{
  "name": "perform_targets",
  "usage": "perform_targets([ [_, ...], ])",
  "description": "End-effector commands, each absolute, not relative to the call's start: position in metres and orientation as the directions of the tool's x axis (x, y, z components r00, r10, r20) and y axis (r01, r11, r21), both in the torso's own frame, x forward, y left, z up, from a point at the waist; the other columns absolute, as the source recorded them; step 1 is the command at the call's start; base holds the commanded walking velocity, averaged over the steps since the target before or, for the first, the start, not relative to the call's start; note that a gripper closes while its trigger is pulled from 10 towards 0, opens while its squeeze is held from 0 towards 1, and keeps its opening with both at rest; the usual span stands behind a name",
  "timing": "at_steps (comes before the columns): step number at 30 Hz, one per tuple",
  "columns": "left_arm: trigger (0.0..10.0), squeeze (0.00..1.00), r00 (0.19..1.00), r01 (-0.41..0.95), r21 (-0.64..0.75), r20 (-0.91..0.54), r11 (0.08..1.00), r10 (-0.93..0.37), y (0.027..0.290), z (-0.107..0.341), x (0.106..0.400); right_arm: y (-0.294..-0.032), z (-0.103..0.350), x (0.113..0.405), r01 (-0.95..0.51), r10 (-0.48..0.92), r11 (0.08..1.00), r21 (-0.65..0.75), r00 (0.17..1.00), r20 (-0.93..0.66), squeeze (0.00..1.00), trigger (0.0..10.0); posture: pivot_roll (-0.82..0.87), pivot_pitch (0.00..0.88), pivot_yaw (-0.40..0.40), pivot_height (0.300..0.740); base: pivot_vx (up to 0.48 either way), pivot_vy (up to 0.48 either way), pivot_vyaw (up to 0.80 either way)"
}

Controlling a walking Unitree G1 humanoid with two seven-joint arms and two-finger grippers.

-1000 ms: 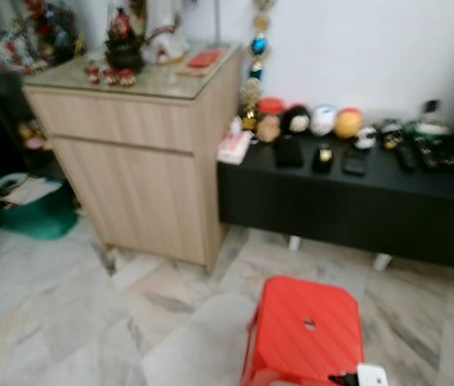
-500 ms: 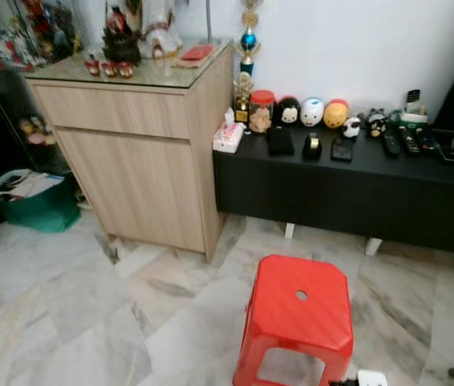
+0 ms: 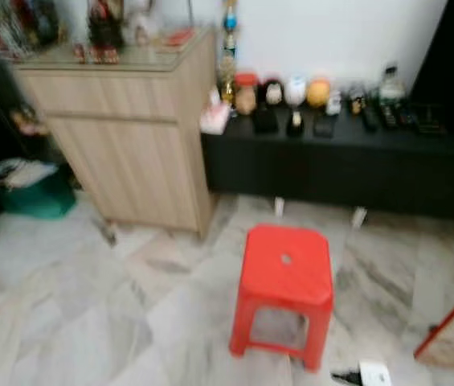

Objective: Hang keys on a hook

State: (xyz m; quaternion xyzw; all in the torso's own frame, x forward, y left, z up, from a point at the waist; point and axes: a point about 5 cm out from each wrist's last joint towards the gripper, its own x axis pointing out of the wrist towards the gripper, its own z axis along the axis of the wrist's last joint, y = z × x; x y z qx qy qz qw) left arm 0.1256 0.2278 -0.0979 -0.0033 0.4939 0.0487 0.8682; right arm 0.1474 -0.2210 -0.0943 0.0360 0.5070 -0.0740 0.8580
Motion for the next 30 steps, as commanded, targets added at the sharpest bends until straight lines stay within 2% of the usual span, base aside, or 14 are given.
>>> perform_targets([
  [1, 10.0, 0.0, 0.506, -0.094, 0.063, -0.856, 0.994, 0.102, 0.235, -0.095, 0.129, -0.215, -0.093, 0.153, 0.175, -0.08, 0.985, 0.008, 0.488, -0.869, 0.0, 10.0, 0.0, 0.0, 0.022, 0.74, -0.262, 0.0, 0.0],
  [16, 10.0, 0.0, 0.484, -0.146, 0.045, -0.868, 0.988, 0.111, 0.228, -0.1, 0.119, -0.23, -0.093, 0.147, 0.158, -0.101, 0.987, -0.028, 0.472, -0.876, 0.0, 10.0, 0.04, 0.0, -0.048, 0.74, -0.017, 0.0, 0.0],
  [21, 10.0, 0.0, 0.486, -0.116, 0.06, -0.867, 0.991, 0.109, 0.227, -0.1, 0.121, -0.23, -0.092, 0.147, 0.138, -0.096, 0.99, -0.035, 0.469, -0.878, 0.0, 10.0, 0.03, 0.0, -0.042, 0.74, 0.0, 0.0, 0.0],
  [30, 10.0, 0.0, 0.484, -0.072, 0.078, -0.869, 0.994, 0.104, 0.228, -0.099, 0.124, -0.229, -0.092, 0.149, 0.177, -0.113, 0.984, -0.033, 0.463, -0.879, 0.0, 10.0, 0.03, 0.0, -0.027, 0.74, 0.0, -0.445, 0.0],
])
